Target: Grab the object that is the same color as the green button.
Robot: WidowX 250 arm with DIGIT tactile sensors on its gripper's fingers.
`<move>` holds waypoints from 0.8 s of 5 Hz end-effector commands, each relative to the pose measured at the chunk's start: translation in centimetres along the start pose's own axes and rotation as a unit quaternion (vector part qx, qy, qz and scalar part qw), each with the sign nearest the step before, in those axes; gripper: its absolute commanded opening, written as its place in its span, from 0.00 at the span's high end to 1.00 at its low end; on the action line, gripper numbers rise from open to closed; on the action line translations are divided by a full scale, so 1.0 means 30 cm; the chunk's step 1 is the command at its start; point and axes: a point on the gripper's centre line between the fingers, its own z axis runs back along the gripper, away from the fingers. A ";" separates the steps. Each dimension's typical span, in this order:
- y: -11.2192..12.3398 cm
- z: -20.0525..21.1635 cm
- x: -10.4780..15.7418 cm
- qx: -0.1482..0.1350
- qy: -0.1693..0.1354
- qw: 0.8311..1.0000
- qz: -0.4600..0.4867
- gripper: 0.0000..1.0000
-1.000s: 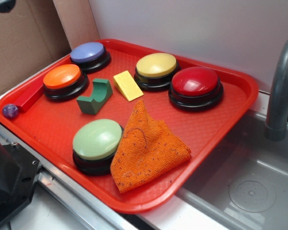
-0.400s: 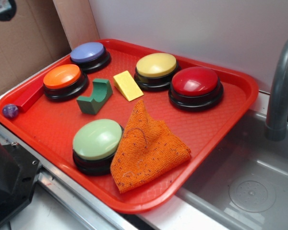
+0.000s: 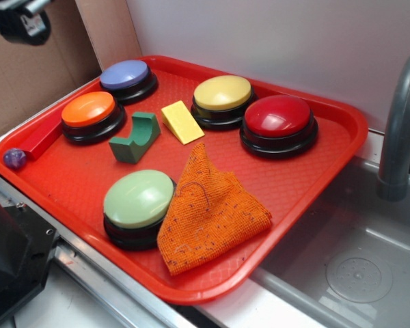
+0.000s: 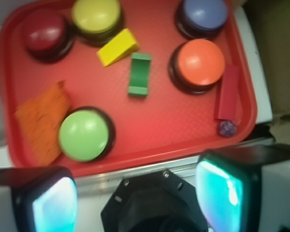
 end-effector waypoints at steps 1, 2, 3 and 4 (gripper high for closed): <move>0.040 -0.162 0.090 0.019 -0.008 0.995 0.100 0.00; 0.060 -0.236 0.118 0.027 -0.008 0.989 0.145 0.00; 0.077 -0.333 0.154 0.014 -0.001 0.988 0.156 0.00; 0.089 -0.414 0.175 0.016 -0.005 0.986 0.165 0.00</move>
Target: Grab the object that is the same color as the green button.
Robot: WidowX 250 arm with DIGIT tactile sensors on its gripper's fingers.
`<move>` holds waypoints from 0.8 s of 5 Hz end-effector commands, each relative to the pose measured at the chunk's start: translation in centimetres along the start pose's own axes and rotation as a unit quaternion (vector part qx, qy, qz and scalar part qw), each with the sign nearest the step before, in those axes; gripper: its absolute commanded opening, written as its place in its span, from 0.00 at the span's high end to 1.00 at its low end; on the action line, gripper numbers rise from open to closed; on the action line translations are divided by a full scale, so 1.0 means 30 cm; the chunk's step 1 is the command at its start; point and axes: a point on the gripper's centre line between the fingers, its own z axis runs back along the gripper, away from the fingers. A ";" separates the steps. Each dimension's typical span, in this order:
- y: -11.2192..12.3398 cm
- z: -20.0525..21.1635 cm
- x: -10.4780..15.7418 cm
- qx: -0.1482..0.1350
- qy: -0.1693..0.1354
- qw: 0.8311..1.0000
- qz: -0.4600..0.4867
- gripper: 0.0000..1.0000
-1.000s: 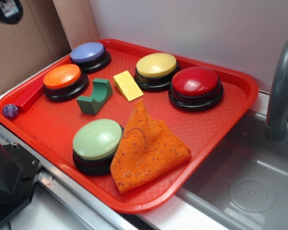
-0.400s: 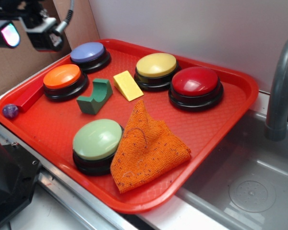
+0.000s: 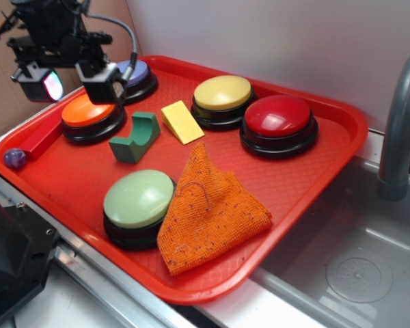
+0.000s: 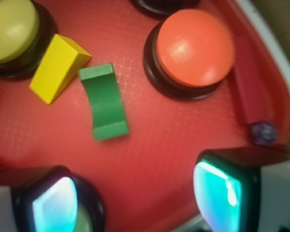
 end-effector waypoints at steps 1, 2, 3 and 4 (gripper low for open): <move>0.010 -0.129 0.069 -0.017 -0.013 1.000 0.012 0.00; -0.022 -0.170 0.076 -0.054 -0.009 0.998 -0.008 0.00; -0.064 -0.203 0.067 -0.053 -0.007 0.998 -0.023 0.00; -0.089 -0.227 0.055 -0.051 -0.004 0.998 -0.034 0.00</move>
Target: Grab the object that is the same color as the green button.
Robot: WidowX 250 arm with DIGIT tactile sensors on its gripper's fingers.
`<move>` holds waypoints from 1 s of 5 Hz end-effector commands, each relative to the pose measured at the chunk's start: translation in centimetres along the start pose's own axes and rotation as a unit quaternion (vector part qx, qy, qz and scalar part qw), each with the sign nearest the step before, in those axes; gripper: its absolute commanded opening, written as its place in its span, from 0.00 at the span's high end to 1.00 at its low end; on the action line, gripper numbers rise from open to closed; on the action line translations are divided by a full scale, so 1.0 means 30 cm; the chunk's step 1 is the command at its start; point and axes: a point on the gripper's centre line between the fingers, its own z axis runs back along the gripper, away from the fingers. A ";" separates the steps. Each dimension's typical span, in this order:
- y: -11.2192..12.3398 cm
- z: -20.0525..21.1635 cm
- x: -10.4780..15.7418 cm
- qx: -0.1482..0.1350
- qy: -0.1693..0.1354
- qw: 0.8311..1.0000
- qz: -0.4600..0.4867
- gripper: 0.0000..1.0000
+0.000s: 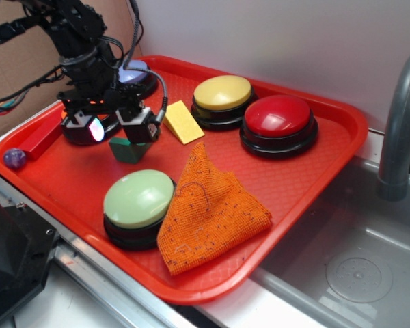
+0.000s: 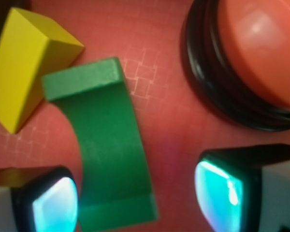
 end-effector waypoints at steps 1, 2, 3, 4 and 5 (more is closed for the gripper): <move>-0.035 -0.047 -0.007 0.010 0.002 1.000 -0.011 0.00; -0.038 -0.059 -0.009 0.014 0.004 1.000 -0.010 0.00; -0.032 -0.042 -0.013 0.016 -0.008 1.000 -0.001 1.00; -0.026 0.031 -0.013 0.026 -0.018 1.000 0.001 1.00; -0.027 0.138 -0.008 0.020 -0.015 0.999 -0.019 1.00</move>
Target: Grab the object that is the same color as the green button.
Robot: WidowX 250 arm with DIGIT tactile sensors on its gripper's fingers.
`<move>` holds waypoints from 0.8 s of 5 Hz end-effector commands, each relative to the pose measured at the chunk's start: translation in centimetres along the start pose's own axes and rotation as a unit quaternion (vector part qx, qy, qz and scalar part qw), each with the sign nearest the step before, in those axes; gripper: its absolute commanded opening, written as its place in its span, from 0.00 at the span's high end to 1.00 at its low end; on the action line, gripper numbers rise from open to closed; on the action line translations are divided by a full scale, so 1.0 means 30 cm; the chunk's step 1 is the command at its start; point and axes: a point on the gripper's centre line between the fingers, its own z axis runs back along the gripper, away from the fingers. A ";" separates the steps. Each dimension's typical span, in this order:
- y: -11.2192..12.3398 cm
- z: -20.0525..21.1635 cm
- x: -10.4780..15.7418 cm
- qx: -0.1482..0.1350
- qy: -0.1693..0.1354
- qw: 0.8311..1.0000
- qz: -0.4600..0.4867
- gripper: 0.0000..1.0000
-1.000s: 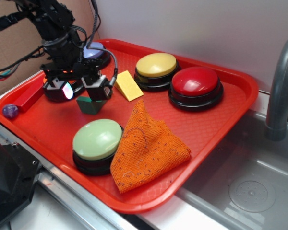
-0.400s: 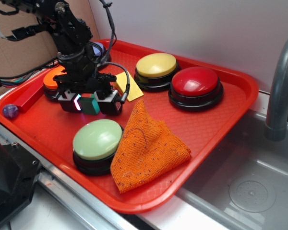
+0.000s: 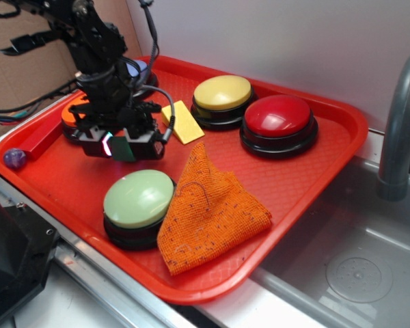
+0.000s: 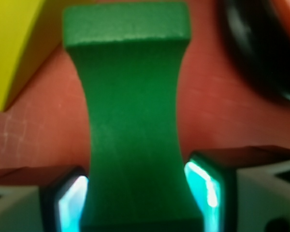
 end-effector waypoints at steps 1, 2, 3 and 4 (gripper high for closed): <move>-0.013 0.255 0.013 -0.014 -0.015 0.998 -0.053 1.00; -0.025 0.368 -0.013 -0.022 -0.025 0.997 -0.072 1.00; -0.021 0.486 -0.063 -0.039 -0.040 0.996 -0.076 1.00; 0.009 0.517 -0.088 -0.027 -0.053 0.997 -0.040 1.00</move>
